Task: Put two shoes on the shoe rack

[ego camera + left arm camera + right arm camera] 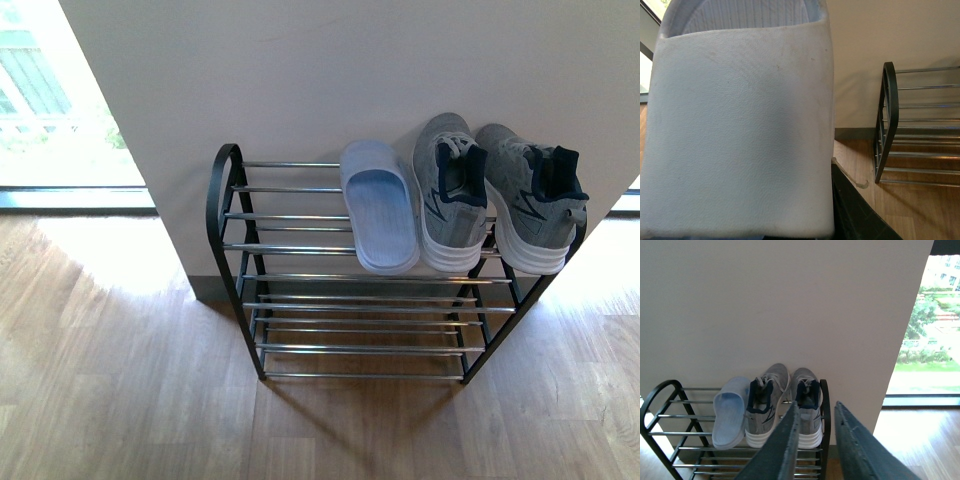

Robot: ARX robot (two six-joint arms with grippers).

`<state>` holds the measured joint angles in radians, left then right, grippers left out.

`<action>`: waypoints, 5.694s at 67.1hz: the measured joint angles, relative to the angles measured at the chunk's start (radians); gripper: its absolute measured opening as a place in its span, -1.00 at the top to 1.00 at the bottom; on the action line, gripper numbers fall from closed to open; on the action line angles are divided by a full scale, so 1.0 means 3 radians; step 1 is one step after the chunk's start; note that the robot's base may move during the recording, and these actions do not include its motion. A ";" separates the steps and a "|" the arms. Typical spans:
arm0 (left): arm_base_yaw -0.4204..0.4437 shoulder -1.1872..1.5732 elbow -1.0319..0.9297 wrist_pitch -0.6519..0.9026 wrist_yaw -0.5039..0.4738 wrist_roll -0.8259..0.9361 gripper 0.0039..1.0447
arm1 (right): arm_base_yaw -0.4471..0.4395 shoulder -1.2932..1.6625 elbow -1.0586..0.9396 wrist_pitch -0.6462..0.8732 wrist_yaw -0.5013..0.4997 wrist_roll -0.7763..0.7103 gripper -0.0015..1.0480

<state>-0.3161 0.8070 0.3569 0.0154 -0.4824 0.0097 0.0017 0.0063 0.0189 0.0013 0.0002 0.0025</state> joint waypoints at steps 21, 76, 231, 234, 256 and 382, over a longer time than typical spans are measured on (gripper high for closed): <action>0.0128 0.1760 0.0856 0.0715 0.0683 -0.0523 0.97 | 0.0000 -0.0001 0.0000 0.0000 0.0000 0.0000 -0.51; -0.0231 0.5716 0.4411 0.0142 0.1535 -0.0303 0.97 | 0.0000 -0.0003 0.0000 0.0000 0.0000 0.0000 -0.82; 0.0731 -0.0018 -0.0586 0.2000 0.1307 -0.0093 0.88 | 0.0000 -0.0003 0.0000 0.0000 0.0000 0.0000 -0.82; 0.0755 -0.0089 -0.0631 0.1980 0.1330 -0.0093 0.99 | 0.0000 -0.0003 0.0000 0.0000 0.0001 0.0000 -0.82; 0.1039 -0.0657 -0.0919 0.1695 0.1607 -0.0069 0.98 | 0.0000 -0.0003 0.0000 0.0000 0.0000 0.0000 -0.82; 0.1043 -0.2637 -0.1146 -0.0052 0.1605 -0.0064 -0.62 | 0.0000 -0.0005 0.0000 -0.0001 -0.0001 0.0000 -0.82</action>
<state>-0.0032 0.0158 0.0132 -0.0002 -0.0010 -0.0093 0.0017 0.0048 0.0189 0.0010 -0.0002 0.0025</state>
